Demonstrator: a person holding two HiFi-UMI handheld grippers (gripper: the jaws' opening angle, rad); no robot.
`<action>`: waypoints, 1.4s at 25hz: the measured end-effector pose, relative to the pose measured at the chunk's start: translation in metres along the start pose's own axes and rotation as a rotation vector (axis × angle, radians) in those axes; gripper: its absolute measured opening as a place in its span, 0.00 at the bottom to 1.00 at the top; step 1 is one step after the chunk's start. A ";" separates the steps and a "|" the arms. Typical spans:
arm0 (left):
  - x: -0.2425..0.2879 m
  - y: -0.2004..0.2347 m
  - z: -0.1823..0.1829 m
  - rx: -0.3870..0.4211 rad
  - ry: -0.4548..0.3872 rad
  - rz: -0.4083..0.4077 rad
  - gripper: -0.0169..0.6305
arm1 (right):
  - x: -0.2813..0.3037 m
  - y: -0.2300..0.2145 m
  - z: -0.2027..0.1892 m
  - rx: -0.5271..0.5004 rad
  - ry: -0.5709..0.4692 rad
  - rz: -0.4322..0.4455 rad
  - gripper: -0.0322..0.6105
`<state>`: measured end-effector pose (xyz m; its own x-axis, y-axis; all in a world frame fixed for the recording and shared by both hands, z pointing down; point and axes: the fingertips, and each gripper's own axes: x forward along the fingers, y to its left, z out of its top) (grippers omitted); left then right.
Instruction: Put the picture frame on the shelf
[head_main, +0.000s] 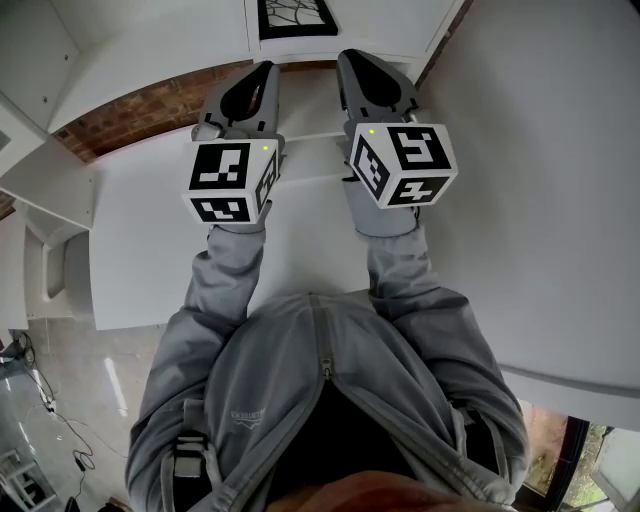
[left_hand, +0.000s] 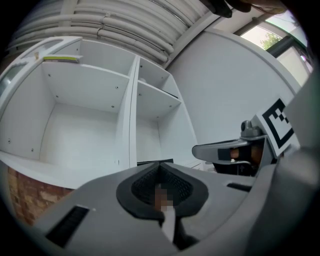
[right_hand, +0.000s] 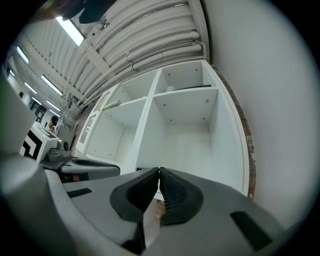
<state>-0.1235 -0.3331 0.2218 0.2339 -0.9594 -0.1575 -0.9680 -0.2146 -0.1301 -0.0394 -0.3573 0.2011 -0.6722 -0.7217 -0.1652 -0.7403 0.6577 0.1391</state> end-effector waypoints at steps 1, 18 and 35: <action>-0.004 -0.003 0.000 0.000 0.002 -0.006 0.04 | -0.007 0.004 0.001 -0.013 -0.010 -0.008 0.10; -0.106 -0.058 -0.055 0.013 0.052 0.004 0.04 | -0.128 0.045 -0.050 -0.091 -0.008 -0.138 0.09; -0.130 -0.090 -0.086 -0.027 0.089 -0.027 0.04 | -0.152 0.072 -0.099 -0.064 0.062 -0.068 0.09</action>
<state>-0.0750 -0.2047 0.3381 0.2524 -0.9653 -0.0665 -0.9637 -0.2447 -0.1066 0.0086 -0.2214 0.3325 -0.6182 -0.7774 -0.1161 -0.7819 0.5932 0.1916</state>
